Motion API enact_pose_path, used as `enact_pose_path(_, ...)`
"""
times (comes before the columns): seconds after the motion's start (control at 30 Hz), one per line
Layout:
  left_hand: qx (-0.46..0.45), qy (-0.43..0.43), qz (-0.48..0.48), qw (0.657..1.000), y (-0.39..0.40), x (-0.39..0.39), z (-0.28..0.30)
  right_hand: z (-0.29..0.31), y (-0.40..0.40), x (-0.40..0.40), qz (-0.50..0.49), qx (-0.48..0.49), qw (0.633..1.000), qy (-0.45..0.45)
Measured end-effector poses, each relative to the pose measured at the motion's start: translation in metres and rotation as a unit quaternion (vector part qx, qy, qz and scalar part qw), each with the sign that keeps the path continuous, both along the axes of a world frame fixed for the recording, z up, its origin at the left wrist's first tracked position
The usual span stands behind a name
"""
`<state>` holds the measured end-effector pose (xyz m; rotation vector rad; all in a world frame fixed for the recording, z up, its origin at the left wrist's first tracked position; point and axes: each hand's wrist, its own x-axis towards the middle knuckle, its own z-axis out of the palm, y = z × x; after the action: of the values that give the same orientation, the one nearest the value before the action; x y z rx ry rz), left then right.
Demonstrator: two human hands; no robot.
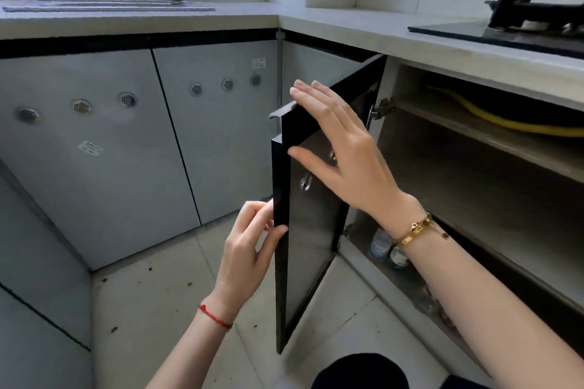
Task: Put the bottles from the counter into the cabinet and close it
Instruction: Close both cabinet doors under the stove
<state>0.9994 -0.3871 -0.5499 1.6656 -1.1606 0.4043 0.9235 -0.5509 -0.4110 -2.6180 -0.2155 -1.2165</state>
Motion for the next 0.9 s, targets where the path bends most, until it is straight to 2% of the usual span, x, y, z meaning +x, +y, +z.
enact_pose_path(0.2,0.044,-0.023,-0.125,0.991,-0.032,-0.044,-0.011,-0.006,-0.026,-0.070,-0.060,-0.009,0.998,0.017)
enact_pose_path(0.4,0.035,-0.002,-0.215,0.976,-0.080,-0.088,-0.009,-0.014,-0.047,-0.139,-0.160,0.010,0.986,0.034)
enact_pose_path(0.63,0.040,0.023,-0.232,0.972,-0.146,-0.145,-0.012,-0.023,-0.067,-0.200,-0.287,0.067,0.956,0.018)
enact_pose_path(0.77,0.067,-0.007,-0.234,0.970,-0.186,-0.170,-0.012,-0.030,-0.096,-0.226,-0.358,0.091,0.929,-0.013)
enact_pose_path(0.83,0.081,-0.025,-0.232,0.969,-0.205,-0.178,-0.012,-0.030,-0.112,-0.235,-0.396,0.073,0.915,-0.017)
enact_pose_path(0.9,0.090,-0.039,-0.224,0.970,-0.221,-0.184,-0.010,-0.029,-0.129,-0.240,-0.450,0.013,0.893,-0.020)
